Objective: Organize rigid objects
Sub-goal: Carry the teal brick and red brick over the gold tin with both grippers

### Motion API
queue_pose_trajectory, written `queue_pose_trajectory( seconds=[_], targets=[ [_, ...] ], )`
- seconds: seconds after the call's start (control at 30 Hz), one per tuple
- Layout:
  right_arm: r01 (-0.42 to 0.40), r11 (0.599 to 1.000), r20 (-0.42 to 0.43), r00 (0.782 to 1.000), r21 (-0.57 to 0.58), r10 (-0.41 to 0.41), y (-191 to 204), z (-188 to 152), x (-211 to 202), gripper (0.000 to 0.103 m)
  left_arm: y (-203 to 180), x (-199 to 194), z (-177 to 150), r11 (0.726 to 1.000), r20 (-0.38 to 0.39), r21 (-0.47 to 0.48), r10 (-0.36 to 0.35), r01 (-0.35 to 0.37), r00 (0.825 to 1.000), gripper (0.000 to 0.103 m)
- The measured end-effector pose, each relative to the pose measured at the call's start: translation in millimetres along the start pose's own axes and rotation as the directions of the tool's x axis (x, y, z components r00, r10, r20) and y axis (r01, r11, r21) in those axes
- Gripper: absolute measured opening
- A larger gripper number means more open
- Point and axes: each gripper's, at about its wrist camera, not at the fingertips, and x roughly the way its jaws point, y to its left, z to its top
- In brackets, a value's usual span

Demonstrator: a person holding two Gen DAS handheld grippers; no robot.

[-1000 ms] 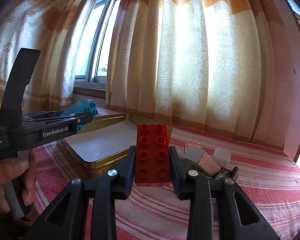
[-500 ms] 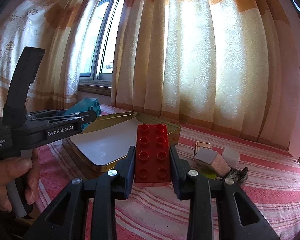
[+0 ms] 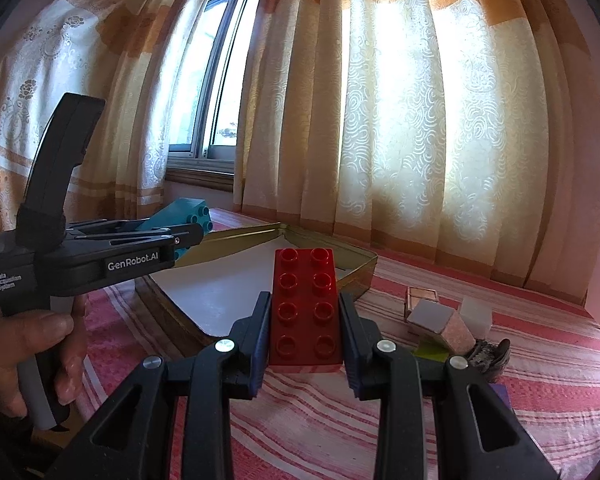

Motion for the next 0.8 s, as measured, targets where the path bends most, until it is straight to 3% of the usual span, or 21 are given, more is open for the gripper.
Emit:
queue_pose_trajectory(
  seconds=[0.3, 0.57, 0.7, 0.8],
  targets=[
    [-0.037, 0.999, -0.023, 0.999, -0.004, 0.037, 6.1, 2.7, 5.2, 0.034, 9.2, 5.0, 1.3, 1.000, -0.032, -0.010, -0.014, 0.013, 0.999, 0.041],
    [-0.135, 0.987, -0.080, 0.987, 0.091, 0.142, -6.9, 17.3, 17.2, 0.034, 11.4, 24.4, 10.1, 0.999, -0.132, 0.004, -0.049, 0.050, 0.990, 0.041],
    [-0.158, 0.982, -0.113, 0.979, 0.105, 0.169, -11.3, 34.8, 27.7, 0.034, 10.6, 39.2, 22.5, 0.996, -0.191, -0.005, -0.087, 0.088, 0.978, 0.041],
    [-0.164, 0.979, -0.158, 0.971, 0.123, 0.182, -16.5, 45.2, 45.1, 0.034, 8.4, 48.6, 31.6, 0.997, -0.206, 0.012, -0.078, 0.082, 0.975, 0.041]
  ],
)
